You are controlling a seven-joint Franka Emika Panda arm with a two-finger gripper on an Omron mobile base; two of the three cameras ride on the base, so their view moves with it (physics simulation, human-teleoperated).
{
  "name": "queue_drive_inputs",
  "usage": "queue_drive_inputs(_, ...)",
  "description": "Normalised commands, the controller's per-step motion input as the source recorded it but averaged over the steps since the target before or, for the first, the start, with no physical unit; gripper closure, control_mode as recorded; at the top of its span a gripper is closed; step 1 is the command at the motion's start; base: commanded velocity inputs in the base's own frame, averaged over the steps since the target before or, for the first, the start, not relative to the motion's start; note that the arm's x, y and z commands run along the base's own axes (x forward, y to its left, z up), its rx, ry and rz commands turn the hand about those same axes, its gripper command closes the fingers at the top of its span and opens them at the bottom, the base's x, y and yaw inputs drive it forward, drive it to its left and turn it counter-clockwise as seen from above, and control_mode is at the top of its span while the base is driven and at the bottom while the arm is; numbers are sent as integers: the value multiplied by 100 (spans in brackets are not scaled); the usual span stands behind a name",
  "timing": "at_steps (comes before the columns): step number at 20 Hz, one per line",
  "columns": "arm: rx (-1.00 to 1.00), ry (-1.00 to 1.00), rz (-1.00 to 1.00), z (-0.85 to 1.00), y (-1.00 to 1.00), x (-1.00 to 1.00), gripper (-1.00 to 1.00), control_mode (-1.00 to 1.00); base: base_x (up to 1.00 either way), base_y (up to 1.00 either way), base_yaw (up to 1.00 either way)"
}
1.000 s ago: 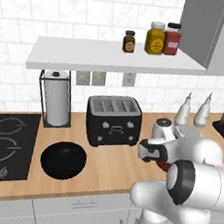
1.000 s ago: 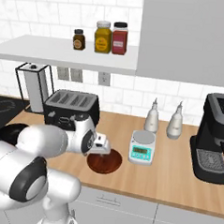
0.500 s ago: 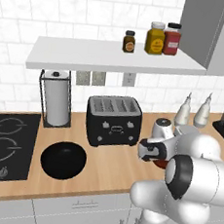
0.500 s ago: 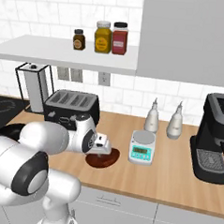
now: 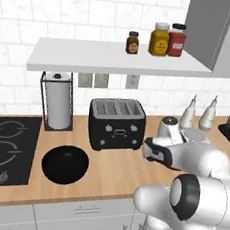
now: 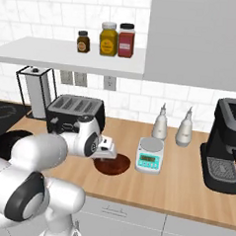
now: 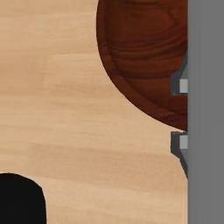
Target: Pick up the bowls on the counter and stack them on top of one another in the open cabinet. Place the smaller bowl on top of the larger bowl.
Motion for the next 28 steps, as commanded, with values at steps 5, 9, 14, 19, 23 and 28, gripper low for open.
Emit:
queue_drive_inputs(5,-1,-13,0,81,35,-30,100,-100,0,0,0)
queue_drive_inputs(9,-4,-12,4,86,89,-57,100,-100,0,0,0)
queue_drive_inputs(14,-15,0,25,65,100,-62,100,-100,0,0,0)
queue_drive_inputs(19,-6,2,41,37,100,-25,100,-100,0,0,0)
queue_drive_inputs(23,0,5,34,38,100,1,100,-100,0,0,0)
queue_drive_inputs(28,-3,15,19,45,100,14,100,-100,0,0,0)
